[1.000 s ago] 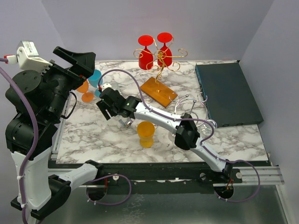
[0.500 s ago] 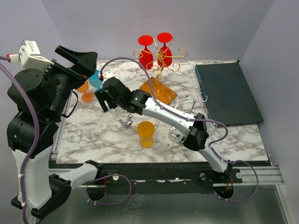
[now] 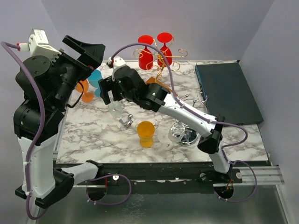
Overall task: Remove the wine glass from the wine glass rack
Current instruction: Pick up the wine glass from the wine rack.
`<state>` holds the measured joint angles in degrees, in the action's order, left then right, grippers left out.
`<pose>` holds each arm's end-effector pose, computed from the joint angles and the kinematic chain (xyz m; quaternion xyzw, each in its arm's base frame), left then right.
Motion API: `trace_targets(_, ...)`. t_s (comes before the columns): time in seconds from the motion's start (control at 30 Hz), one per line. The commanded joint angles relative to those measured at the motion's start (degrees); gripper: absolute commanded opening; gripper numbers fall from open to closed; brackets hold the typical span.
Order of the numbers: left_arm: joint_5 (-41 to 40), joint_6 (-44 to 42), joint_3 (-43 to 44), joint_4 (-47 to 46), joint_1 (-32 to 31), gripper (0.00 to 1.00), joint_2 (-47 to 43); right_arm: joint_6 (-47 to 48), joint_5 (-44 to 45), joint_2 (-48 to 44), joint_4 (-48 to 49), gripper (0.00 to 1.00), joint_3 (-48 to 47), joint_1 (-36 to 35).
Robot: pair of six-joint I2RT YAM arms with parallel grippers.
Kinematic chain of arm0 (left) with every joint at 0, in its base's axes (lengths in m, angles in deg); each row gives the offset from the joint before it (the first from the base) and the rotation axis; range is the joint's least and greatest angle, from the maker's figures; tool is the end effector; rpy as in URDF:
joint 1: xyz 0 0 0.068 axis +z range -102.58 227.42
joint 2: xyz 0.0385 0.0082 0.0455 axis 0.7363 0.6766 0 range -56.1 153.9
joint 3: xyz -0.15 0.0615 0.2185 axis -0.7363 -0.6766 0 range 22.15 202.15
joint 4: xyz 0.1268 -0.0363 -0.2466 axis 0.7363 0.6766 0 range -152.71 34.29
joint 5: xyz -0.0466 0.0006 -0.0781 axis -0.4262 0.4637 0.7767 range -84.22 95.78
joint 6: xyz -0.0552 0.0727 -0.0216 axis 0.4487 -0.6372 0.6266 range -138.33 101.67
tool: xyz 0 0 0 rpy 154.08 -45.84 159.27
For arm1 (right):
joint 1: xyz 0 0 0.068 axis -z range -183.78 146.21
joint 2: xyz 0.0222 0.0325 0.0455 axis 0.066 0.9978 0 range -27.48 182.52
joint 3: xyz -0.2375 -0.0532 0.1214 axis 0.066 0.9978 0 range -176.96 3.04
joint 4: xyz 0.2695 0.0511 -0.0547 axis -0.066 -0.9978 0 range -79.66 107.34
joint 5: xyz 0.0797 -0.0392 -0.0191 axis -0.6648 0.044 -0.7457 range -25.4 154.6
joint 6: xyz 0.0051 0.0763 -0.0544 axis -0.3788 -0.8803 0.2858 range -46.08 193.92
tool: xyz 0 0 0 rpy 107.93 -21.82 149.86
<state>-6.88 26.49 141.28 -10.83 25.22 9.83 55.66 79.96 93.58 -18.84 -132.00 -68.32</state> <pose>0.1733 -0.0507 0.6051 -0.2136 0.6657 -0.3282 0.6352 0.2531 0.4796 0.4022 -0.2547 0.7857 0.2823 0.4880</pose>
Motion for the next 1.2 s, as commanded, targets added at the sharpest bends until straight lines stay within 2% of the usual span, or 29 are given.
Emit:
trace_targets(0.0, 2.2, 1.2, 3.9, -1.2, 0.2, 0.99, 1.1, -0.6, 0.6, -6.3, -1.3, 0.9, -0.8, 0.5)
trace_targets(0.3, 1.6, 1.2, 5.6, -2.8, 0.2, 0.99, 5.9, -1.7, -1.9, -15.4, -1.4, 0.92, 2.6, 9.9)
trace_targets(0.63, 4.7, 0.1, 7.0, -7.5, 1.0, 0.99, 19.7, -7.0, -19.8, -20.8, 0.2, 0.93, 4.4, 32.2)
trace_targets(0.77, 14.7, 3.8, 7.3, -10.6, 8.3, 0.99, 25.4, -12.1, -31.6, -21.2, 2.0, 0.93, 6.2, 42.9)
trace_targets(0.87, 23.8, 6.9, 7.7, -14.4, 13.2, 0.98, 30.1, -15.0, -36.9, -22.4, 5.0, 0.92, 9.2, 47.5)
trace_targets(1.03, 35.3, 10.4, 13.1, -16.9, 17.3, 0.92, 40.3, -16.0, -38.4, -23.3, 6.9, 0.92, 12.3, 49.1)
trace_targets(1.17, 41.3, 12.9, 14.9, -19.6, 18.5, 0.83, 45.2, -17.0, -39.3, -24.8, 9.0, 0.92, 16.0, 49.6)
